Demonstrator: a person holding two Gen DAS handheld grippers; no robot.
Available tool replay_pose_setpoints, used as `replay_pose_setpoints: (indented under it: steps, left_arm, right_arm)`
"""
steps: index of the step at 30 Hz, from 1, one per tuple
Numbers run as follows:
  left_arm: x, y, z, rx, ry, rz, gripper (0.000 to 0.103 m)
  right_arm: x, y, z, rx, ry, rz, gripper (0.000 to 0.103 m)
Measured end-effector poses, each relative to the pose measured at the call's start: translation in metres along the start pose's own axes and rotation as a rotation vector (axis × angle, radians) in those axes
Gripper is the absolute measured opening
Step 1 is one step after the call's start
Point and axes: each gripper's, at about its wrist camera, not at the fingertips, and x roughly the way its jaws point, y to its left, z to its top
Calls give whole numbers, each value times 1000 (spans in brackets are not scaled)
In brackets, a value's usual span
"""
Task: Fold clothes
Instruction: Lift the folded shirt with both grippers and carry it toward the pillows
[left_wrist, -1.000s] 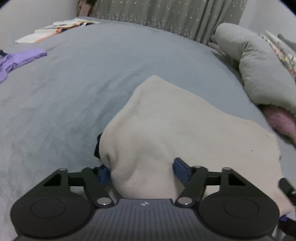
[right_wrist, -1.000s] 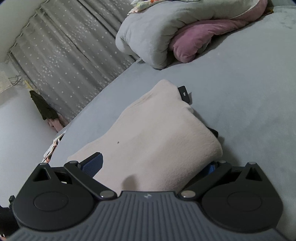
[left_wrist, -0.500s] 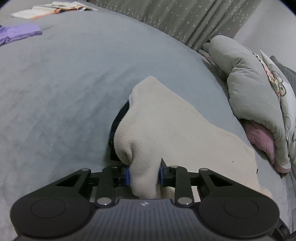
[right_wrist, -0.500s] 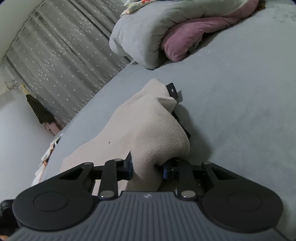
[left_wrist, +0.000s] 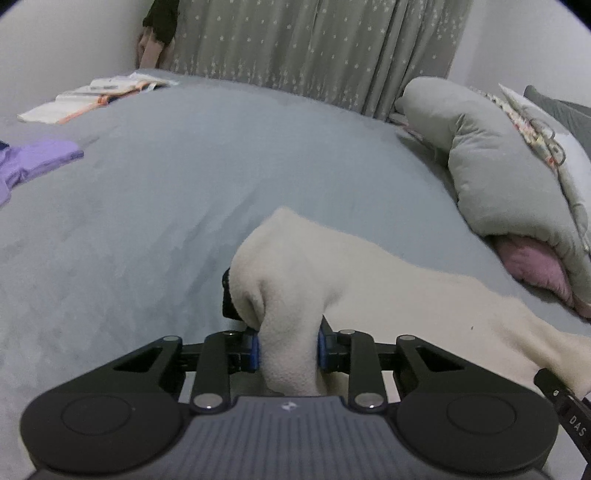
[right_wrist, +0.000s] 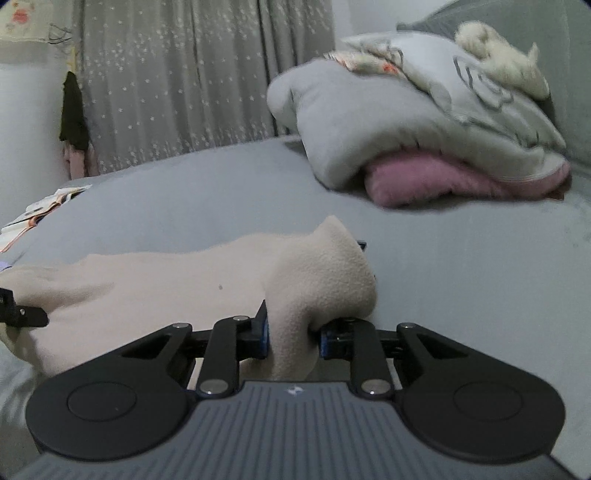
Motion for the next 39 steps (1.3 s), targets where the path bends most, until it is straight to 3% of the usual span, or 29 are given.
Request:
replay_pose_setpoints:
  steps: [6,14,18,22,25,30,32,35,39]
  left_arm:
    - [-39,-1,24,-23,-29,-42,27]
    - [-113,-24,65,5,-48,-166,27]
    - [-137,-55,87,27,-24,-249,27]
    - [-141,-108,89,98,7,-308,27]
    - [-126,-165,80,157,65,-352,28]
    - [-72,-312,47,232,241,-449,28]
    - [-61,-360,34,260,248,-482,28]
    - [-52,-464,11,291,240,-585,28]
    - [-45,-590,-30,346,178,-726,29]
  right_arm:
    - [-30,-1,25,-12,-55,17,23]
    - [-113,-23,76,-27,-169,54,23]
    - [-150,-60,99,55,-176,87,23]
    - [-180,-109,102,139,-175,55,23]
    - [-194,-150,93,201,-174,1,23]
    - [-224,-243,80,278,-221,-157,23]
    - [-237,-278,81,285,-276,-229,23]
    - [-257,-327,82,279,-373,-350,23]
    - [-269,-361,63,202,-535,-542,23]
